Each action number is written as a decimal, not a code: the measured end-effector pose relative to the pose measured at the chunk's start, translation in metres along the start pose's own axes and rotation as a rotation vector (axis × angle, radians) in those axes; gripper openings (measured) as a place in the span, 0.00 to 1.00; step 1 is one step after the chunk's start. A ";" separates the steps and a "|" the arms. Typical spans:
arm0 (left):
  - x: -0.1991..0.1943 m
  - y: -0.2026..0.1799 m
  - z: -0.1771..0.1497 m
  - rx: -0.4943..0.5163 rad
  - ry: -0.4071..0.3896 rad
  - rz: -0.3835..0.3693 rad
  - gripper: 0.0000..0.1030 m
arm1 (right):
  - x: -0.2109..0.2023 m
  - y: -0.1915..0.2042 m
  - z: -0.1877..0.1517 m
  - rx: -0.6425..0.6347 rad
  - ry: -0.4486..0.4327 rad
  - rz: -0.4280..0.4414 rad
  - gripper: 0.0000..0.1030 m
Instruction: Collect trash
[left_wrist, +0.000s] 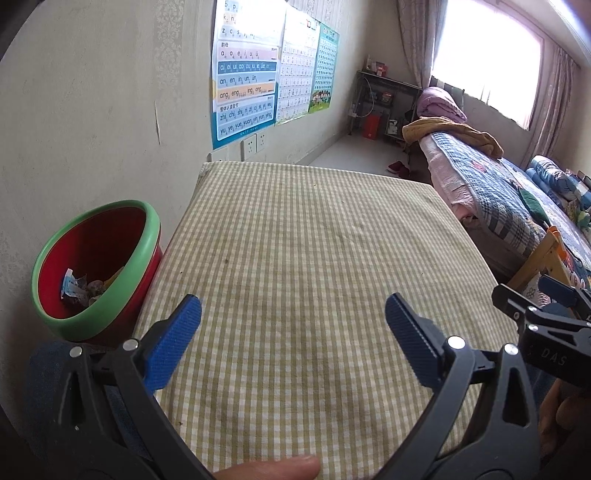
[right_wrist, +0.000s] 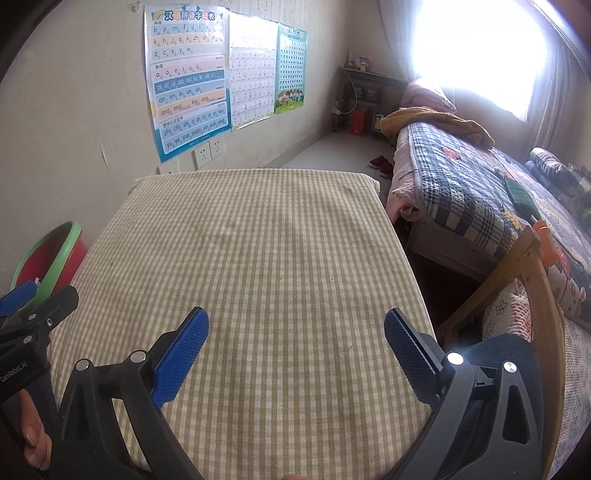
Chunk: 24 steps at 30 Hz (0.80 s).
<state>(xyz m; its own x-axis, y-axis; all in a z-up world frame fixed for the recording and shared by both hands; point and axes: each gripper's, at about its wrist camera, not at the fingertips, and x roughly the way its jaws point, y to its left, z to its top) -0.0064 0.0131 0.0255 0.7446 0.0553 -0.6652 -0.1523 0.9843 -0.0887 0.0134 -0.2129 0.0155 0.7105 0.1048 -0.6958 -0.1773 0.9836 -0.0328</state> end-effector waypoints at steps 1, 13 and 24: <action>0.000 0.000 -0.001 0.000 0.001 0.000 0.95 | 0.000 0.000 -0.001 -0.002 -0.004 0.000 0.91; 0.003 -0.003 -0.002 0.015 0.007 -0.010 0.95 | 0.000 0.003 0.000 -0.008 -0.020 0.003 0.91; 0.004 -0.003 -0.001 0.013 0.009 -0.007 0.95 | 0.001 0.003 0.000 0.002 -0.017 0.001 0.93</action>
<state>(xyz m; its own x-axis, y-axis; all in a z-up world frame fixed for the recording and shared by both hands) -0.0035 0.0100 0.0223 0.7398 0.0467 -0.6712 -0.1382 0.9869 -0.0836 0.0131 -0.2096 0.0147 0.7219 0.1086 -0.6834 -0.1768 0.9838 -0.0304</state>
